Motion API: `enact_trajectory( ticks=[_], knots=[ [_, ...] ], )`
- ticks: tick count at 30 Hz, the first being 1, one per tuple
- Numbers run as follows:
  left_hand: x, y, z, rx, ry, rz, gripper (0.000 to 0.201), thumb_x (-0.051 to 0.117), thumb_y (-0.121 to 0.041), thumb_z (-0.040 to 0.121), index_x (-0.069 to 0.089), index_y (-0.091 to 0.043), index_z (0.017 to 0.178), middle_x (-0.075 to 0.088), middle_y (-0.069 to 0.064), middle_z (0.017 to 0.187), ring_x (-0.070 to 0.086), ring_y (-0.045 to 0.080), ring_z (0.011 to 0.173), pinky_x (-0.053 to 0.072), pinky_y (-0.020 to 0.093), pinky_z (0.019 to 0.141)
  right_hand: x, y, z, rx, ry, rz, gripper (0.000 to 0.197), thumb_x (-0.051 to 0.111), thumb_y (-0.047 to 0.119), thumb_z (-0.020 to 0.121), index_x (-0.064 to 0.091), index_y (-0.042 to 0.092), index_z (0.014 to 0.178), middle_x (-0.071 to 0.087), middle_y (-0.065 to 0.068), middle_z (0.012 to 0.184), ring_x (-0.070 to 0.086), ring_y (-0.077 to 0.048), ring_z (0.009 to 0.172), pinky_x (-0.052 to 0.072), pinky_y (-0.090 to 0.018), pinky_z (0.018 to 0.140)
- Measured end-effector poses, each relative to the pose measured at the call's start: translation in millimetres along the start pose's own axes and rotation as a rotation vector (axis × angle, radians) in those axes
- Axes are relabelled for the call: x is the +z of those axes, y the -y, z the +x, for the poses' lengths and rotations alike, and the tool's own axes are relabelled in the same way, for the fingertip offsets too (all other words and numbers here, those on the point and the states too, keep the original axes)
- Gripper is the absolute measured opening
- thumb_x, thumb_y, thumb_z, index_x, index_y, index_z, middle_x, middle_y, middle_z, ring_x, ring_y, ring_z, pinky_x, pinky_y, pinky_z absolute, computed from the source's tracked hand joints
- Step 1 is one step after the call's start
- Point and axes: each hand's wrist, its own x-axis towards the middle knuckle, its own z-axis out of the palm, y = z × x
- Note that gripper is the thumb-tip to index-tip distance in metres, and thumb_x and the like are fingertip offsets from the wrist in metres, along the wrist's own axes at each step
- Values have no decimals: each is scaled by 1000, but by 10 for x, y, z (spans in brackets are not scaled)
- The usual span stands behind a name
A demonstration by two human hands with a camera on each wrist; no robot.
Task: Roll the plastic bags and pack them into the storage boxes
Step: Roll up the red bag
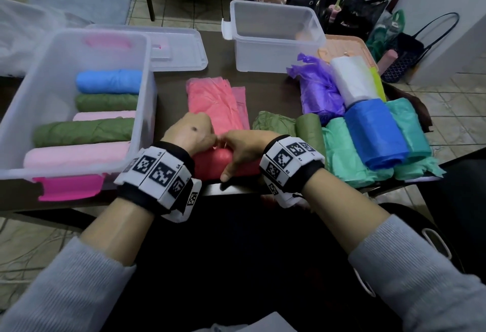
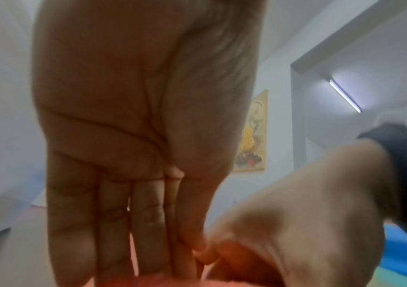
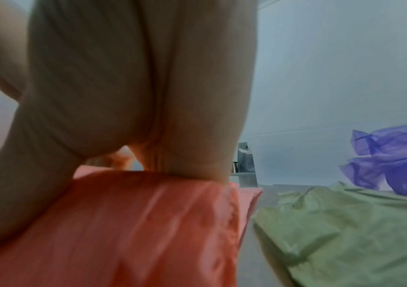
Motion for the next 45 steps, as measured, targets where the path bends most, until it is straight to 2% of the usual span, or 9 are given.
enact_trajectory(
  ticks=[2, 5, 10, 18, 24, 30, 37, 41, 45],
  knots=[
    [-39, 11, -66, 7, 46, -19, 26, 59, -30, 90, 70, -12, 104, 67, 13, 104, 59, 25, 88, 44, 28, 73, 20, -18, 9, 37, -42, -8, 68, 86, 41, 58, 42, 21, 107, 57, 2, 106, 55, -18, 97, 47, -33, 86],
    [-31, 26, -115, 17, 93, -48, 22, 69, -29, 83, 73, -21, 102, 69, 6, 105, 63, 21, 96, 50, 30, 85, 40, -40, 9, 50, -79, -17, 64, 86, 41, 56, 42, 24, 99, 54, 5, 96, 53, -17, 91, 44, -31, 76],
    [53, 82, -63, -11, 112, -118, 23, 64, -26, 87, 70, -19, 109, 67, 7, 113, 59, 20, 97, 46, 28, 87, 136, -5, -105, 5, -310, -163, 73, 84, 45, 58, 47, 14, 113, 46, -4, 115, 40, -21, 110, 37, -37, 92],
    [122, 99, 9, -19, 19, -168, 25, 65, -25, 87, 70, -13, 109, 67, 14, 111, 61, 27, 103, 46, 29, 88, 414, 48, -274, -61, -448, -317, 61, 77, 32, 72, 47, 5, 118, 47, -11, 118, 46, -27, 111, 44, -40, 92],
    [42, 103, -24, 50, -139, -282, 18, 67, -26, 86, 73, -13, 97, 69, 10, 99, 60, 20, 88, 46, 27, 80, 88, 22, -99, -7, -318, -168, 43, 69, 22, 82, 58, 7, 121, 61, -12, 115, 57, -27, 105, 42, -28, 84],
    [-2, 75, -66, 63, -79, -276, 29, 64, -36, 86, 71, -16, 106, 68, 8, 103, 55, 14, 82, 41, 23, 72, -274, -66, 4, 2, -115, -111, 35, 65, 34, 85, 65, 12, 113, 60, -1, 88, 53, -14, 82, 37, -25, 66],
    [46, 49, 12, 30, -97, -315, 27, 60, -31, 90, 70, -11, 105, 67, 17, 105, 52, 18, 81, 35, 23, 70, -339, -193, 87, 22, -95, 44, 41, 67, 41, 82, 62, 19, 116, 59, 8, 99, 54, -10, 93, 39, -23, 82],
    [118, 77, 84, -22, -83, -379, 26, 56, -32, 93, 70, -10, 100, 64, 16, 100, 52, 22, 77, 32, 22, 68, -243, -261, 119, 14, -256, 167, 41, 75, 37, 76, 61, 17, 109, 61, 0, 101, 56, -10, 89, 40, -20, 76],
    [150, 65, 149, -49, -81, -368, 29, 54, -31, 95, 67, -8, 106, 64, 20, 108, 56, 27, 83, 35, 26, 68, -96, -186, 90, -39, -520, 10, 30, 75, 29, 77, 67, 10, 99, 66, -5, 101, 58, -16, 92, 37, -19, 73]
  ],
)
